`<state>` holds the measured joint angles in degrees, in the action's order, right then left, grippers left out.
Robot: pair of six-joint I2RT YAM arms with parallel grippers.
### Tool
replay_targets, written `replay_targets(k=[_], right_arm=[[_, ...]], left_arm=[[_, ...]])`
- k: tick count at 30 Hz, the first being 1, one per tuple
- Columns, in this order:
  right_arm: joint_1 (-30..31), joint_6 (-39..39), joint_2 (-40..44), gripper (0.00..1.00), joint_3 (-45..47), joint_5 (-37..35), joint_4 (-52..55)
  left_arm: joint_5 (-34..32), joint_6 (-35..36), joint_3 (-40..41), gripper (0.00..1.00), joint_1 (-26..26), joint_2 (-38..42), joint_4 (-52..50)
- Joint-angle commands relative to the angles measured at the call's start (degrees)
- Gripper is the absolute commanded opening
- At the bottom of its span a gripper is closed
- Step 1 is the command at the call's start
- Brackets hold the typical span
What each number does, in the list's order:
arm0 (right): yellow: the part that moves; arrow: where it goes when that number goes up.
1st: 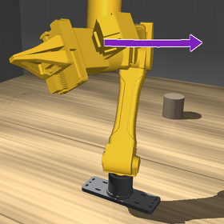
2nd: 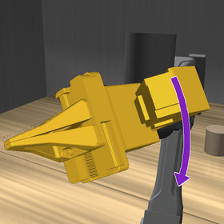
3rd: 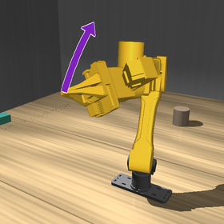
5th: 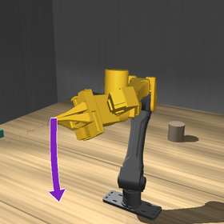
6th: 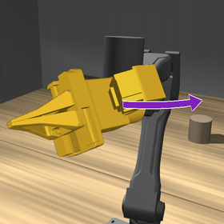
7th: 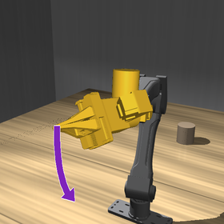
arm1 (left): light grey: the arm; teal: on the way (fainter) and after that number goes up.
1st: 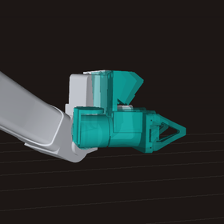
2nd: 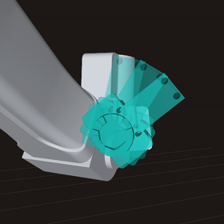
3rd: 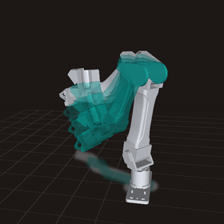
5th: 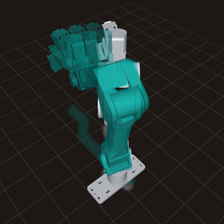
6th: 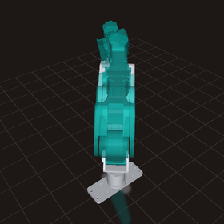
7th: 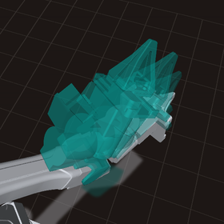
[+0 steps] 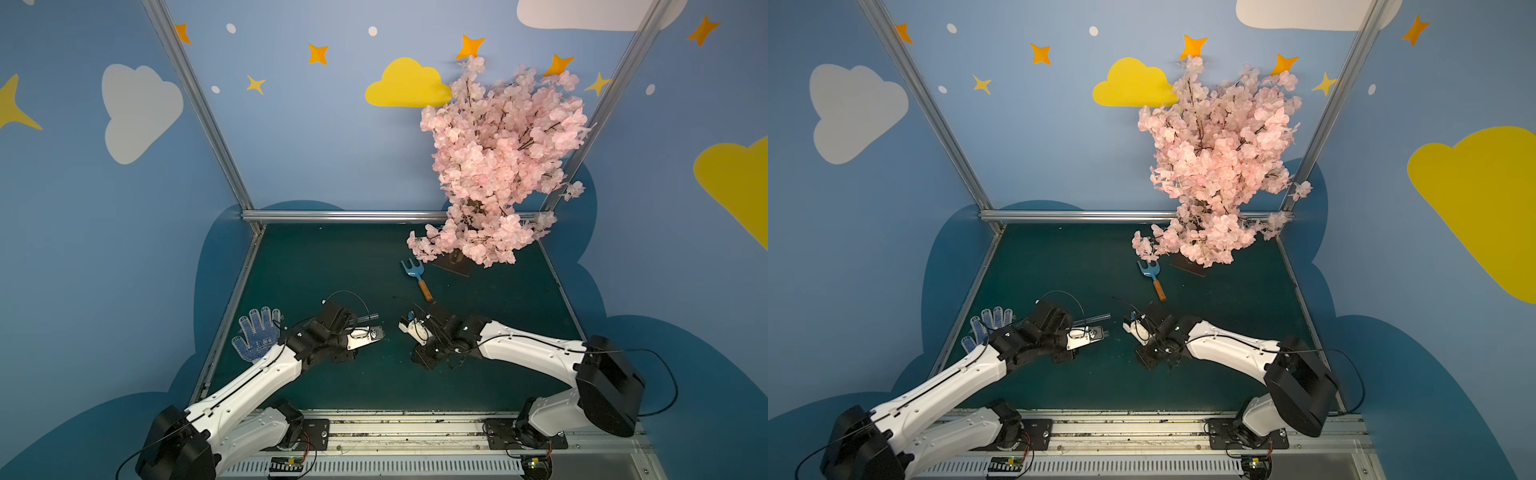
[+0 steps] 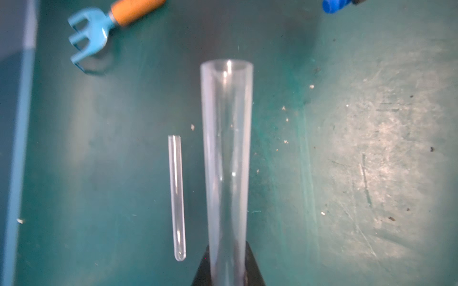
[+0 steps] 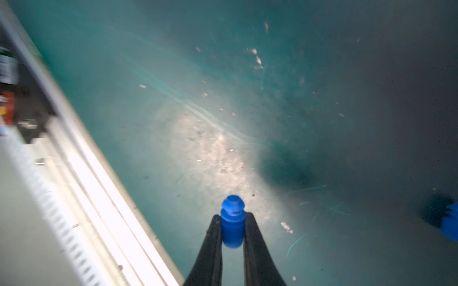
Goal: Insert stoppers into test tubes
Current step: Pick up the stopper from the center of the board, then insert the stopper into the test tube.
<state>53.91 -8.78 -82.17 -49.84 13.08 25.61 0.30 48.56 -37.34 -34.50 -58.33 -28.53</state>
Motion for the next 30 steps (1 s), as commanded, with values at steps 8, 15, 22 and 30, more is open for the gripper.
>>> replay_targets(k=[8,15,22,30], right_arm=[[-4.3,1.5,9.9,0.14,1.2,21.3,1.2],[-4.2,3.2,10.2,0.14,-1.1,26.5,2.0],[-4.2,3.3,9.5,0.14,-2.3,28.7,1.7],[-4.4,2.8,9.2,0.14,-2.9,28.7,1.3]], left_arm=[[4.6,17.3,5.1,0.02,-4.6,4.8,12.9],[5.0,23.3,6.8,0.03,-6.2,4.8,20.0],[4.9,25.2,7.0,0.03,-6.4,4.9,21.2],[4.0,26.9,7.9,0.03,-7.0,5.8,22.0]])
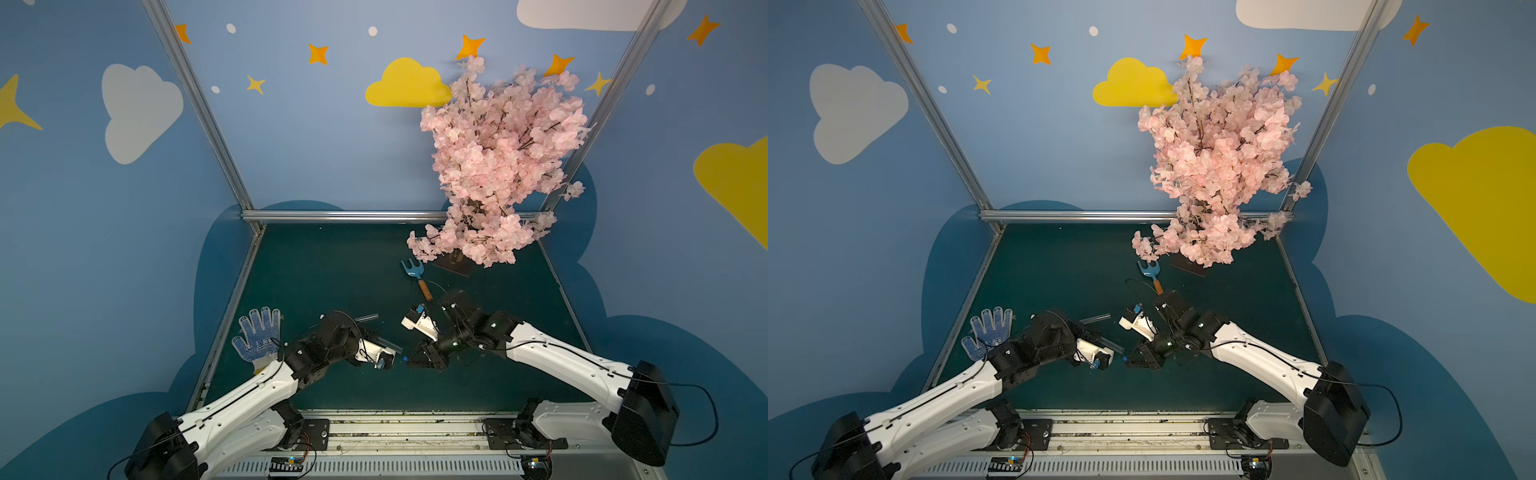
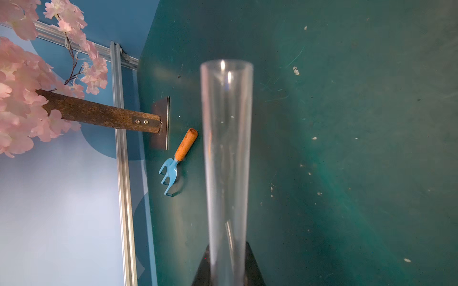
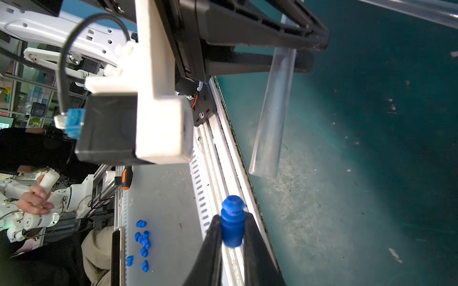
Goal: Insert stoppers into test tubes
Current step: Insert the stopper into the test tube.
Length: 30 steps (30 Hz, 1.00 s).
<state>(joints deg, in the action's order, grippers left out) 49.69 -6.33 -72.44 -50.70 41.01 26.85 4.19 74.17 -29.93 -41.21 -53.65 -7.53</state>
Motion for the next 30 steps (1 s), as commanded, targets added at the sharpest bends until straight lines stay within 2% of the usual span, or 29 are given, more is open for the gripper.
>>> replay_targets(k=[1,30], right_arm=[[-0.2,0.3,-0.6,0.14,-2.1,0.8,0.0],[-0.5,-1.0,-3.3,0.13,-3.1,0.8,-1.5]], left_arm=[[-0.1,1.7,0.6,0.03,-0.3,1.2,1.0],[-2.3,6.1,1.3,0.03,-1.8,2.5,0.1]])
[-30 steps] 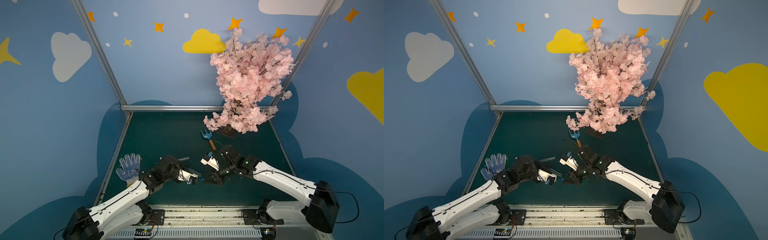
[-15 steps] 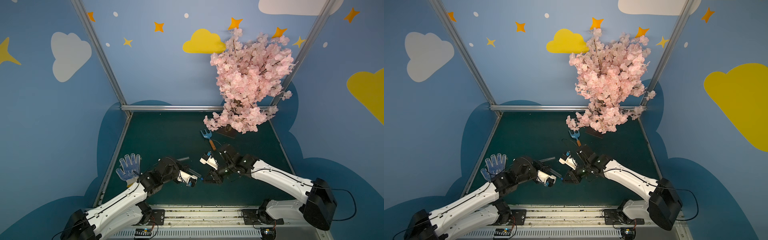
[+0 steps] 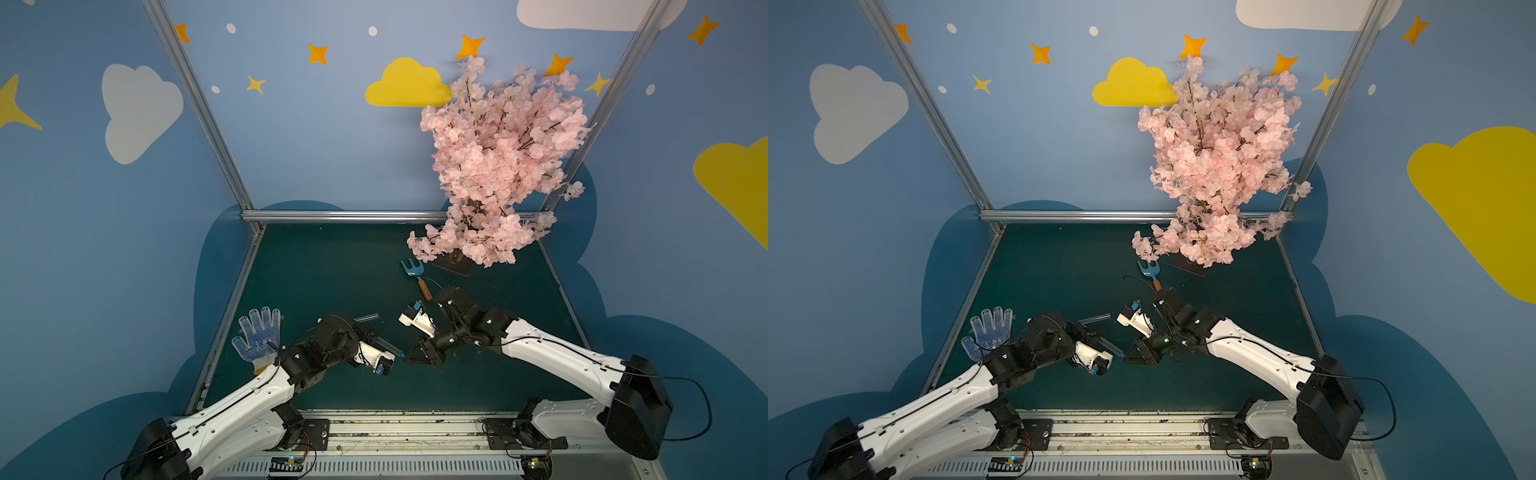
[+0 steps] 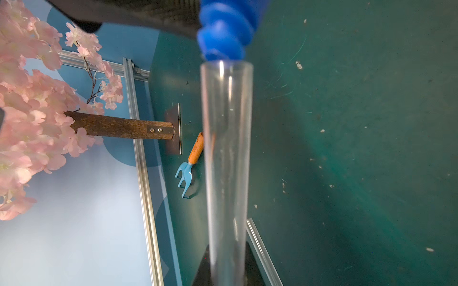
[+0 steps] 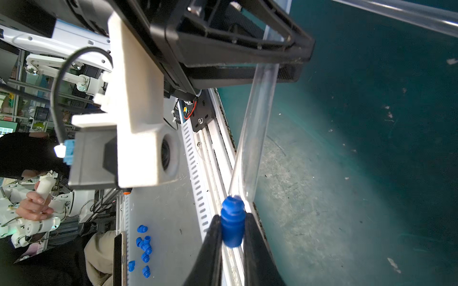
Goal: Insert stoppers into test tubes
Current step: Insert the stopper into the test tube.
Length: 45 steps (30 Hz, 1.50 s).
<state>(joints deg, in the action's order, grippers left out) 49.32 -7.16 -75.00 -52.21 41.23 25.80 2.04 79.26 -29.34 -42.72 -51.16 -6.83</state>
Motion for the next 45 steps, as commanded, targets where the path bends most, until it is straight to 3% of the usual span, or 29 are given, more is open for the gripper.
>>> replay_targets(k=[1,23,28,34,45], right_arm=[[-0.2,-0.2,-0.9,0.12,-1.6,0.6,-0.4],[-1.1,1.1,-4.6,0.09,-6.6,1.4,4.2],[-1.9,-1.3,-5.0,0.06,-8.1,2.0,2.5],[-2.7,-3.0,-6.9,0.02,-11.4,1.5,2.5],[-4.7,-12.4,-9.4,0.00,-11.3,11.9,-7.5]], left_arm=[[-0.2,1.3,0.7,0.03,-0.4,0.1,-0.5],[2.3,12.5,-2.0,0.03,-3.2,0.3,-4.8],[7.7,10.6,-6.1,0.02,-3.6,-0.7,-13.4],[8.2,4.0,-12.1,0.02,-5.0,-5.3,-21.5],[9.1,7.7,-10.1,0.02,-6.7,-3.3,-17.5]])
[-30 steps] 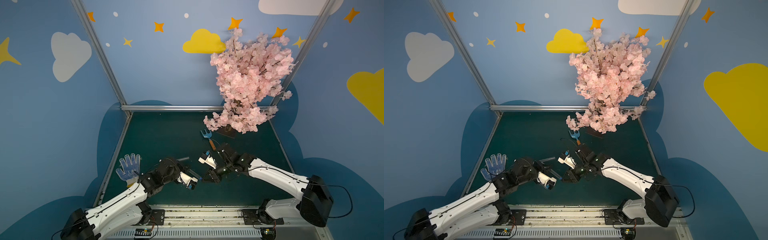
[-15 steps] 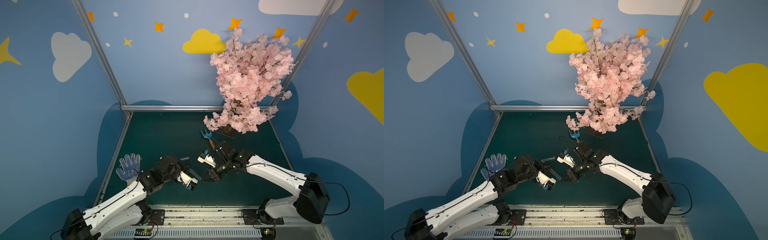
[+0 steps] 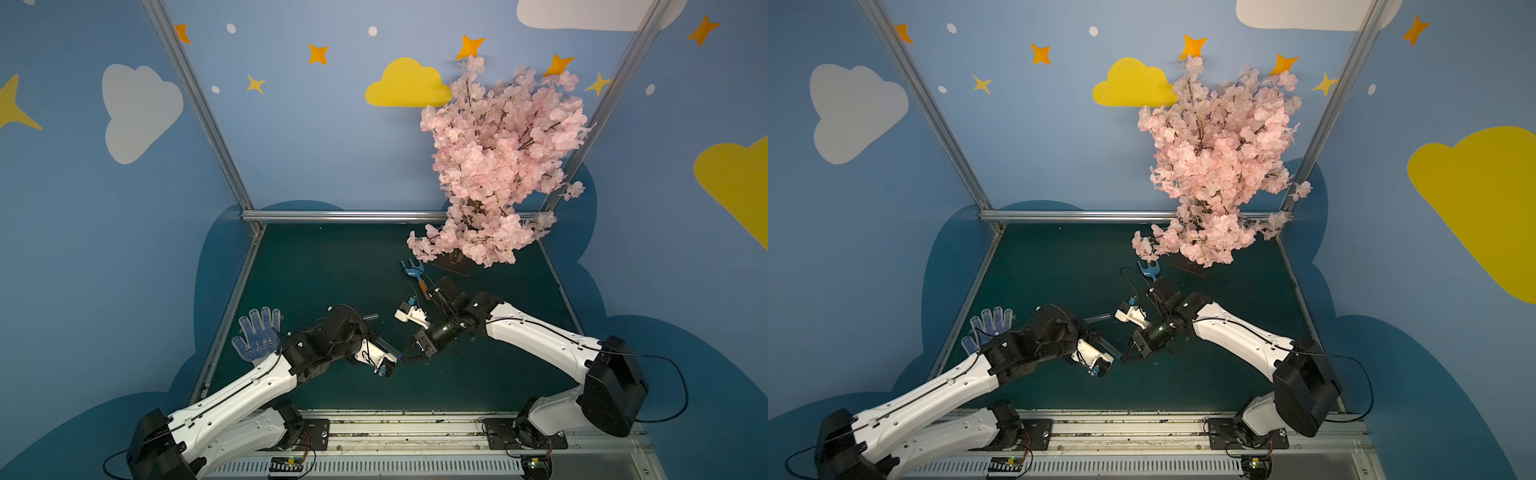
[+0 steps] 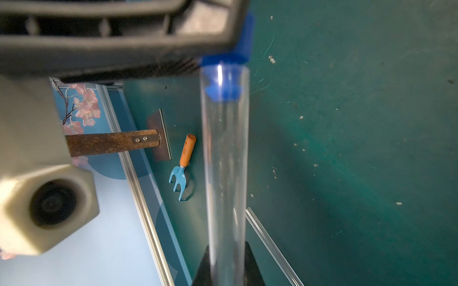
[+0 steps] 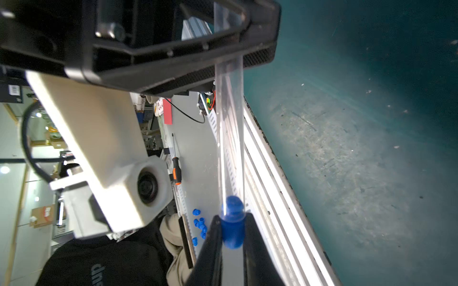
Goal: Insert stoppers into test tubes
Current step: Insert the stopper into the test tube.
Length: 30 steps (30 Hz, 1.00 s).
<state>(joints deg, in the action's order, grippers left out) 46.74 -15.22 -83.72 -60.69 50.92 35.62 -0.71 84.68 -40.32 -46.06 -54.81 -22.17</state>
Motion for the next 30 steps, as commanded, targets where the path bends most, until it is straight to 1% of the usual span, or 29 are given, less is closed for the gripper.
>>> replay_targets(k=[1,5,8,9,10,15,20,27,30], right_arm=[[-2.2,-5.2,-0.9,0.00,-2.8,2.9,-18.1],[-2.7,-7.2,-1.8,0.00,-3.4,5.3,-18.9],[-3.1,-7.1,-2.1,0.00,-3.9,5.5,-18.2],[-3.2,-6.7,-2.3,0.00,-4.1,5.3,-17.5],[-3.2,-6.0,-2.6,0.00,-4.6,4.8,-16.5],[-2.6,-1.1,-3.3,0.00,-6.8,0.3,-11.3],[-1.5,3.9,-3.2,0.00,-8.3,-2.9,-8.6],[-0.8,6.1,-2.9,0.00,-9.4,-5.4,-8.4],[-0.4,6.4,-3.0,0.05,-9.6,-6.8,-8.2]], left_arm=[[11.7,3.0,1.0,0.02,-3.6,0.5,-2.1],[12.5,4.4,1.7,0.02,-4.6,1.6,0.2],[13.4,4.6,1.6,0.02,-5.3,2.2,1.2],[13.7,3.7,1.3,0.03,-5.4,2.2,1.3],[15.8,2.8,0.9,0.02,-5.4,2.2,1.1],[19.0,-0.3,-0.6,0.02,-5.4,1.1,-1.5],[21.7,-3.9,-0.6,0.02,-5.3,1.0,-0.5],[22.3,-6.0,-0.9,0.02,-4.6,-0.2,-0.1],[22.0,-5.8,-1.2,0.02,-4.7,-0.7,0.0]])
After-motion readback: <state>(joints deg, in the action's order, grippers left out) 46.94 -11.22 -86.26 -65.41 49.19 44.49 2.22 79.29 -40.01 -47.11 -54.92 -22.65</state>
